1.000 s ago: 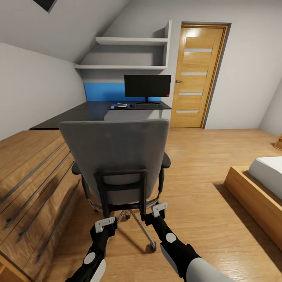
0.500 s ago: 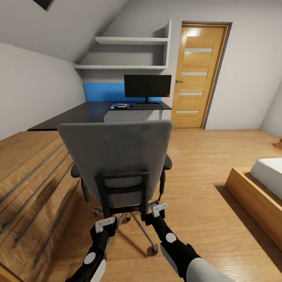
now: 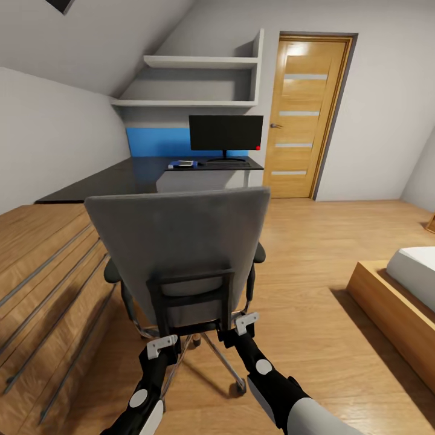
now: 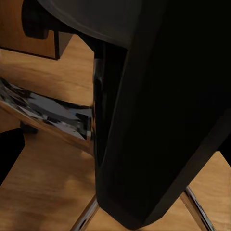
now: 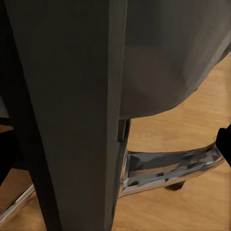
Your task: In the bedroom, organize the workspace by keeping the computer under the desk, ensuring the monitor is on the desk, placing the keyboard on the desk next to the monitor, placing the mouse on the desk next to the keyboard, moving the folder from the swivel chair onto the desk next to the mouse, stacking the notebook on top of the folder with the pen on top of the notebook, and positioning the swivel chair next to the desk.
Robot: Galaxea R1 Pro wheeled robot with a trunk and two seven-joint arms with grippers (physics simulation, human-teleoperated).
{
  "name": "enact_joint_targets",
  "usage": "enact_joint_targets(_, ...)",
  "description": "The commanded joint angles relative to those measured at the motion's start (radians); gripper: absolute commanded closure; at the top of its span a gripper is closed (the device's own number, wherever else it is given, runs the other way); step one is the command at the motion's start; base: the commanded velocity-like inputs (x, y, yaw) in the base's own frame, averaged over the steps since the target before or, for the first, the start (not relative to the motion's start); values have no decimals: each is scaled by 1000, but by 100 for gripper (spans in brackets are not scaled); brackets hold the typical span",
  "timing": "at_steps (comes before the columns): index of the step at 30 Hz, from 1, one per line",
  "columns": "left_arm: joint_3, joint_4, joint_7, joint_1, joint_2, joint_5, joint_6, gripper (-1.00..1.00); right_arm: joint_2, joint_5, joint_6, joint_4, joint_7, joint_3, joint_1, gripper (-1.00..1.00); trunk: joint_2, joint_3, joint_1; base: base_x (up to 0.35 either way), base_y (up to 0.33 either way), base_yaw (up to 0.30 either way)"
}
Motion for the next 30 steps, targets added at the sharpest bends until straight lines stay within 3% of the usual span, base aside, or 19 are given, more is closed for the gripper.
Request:
enact_joint_targets(1, -5, 0, 6, -1, 1, 9, -5, -100, 0, -2, -4, 2, -5, 4, -1, -100, 0, -1, 0, 11, -6, 0)
enact_joint_targets(12, -5, 0, 6, -1, 1, 9, -6, -100, 0, -2, -4, 2, -5, 4, -1, -100, 0, -1, 0, 160, -19, 0)
enact_joint_targets(30, -5, 0, 6, -1, 1, 9, -6, -100, 0, -2, -4, 2, -5, 4, -1, -100, 0, -1, 0, 244, -188, 0)
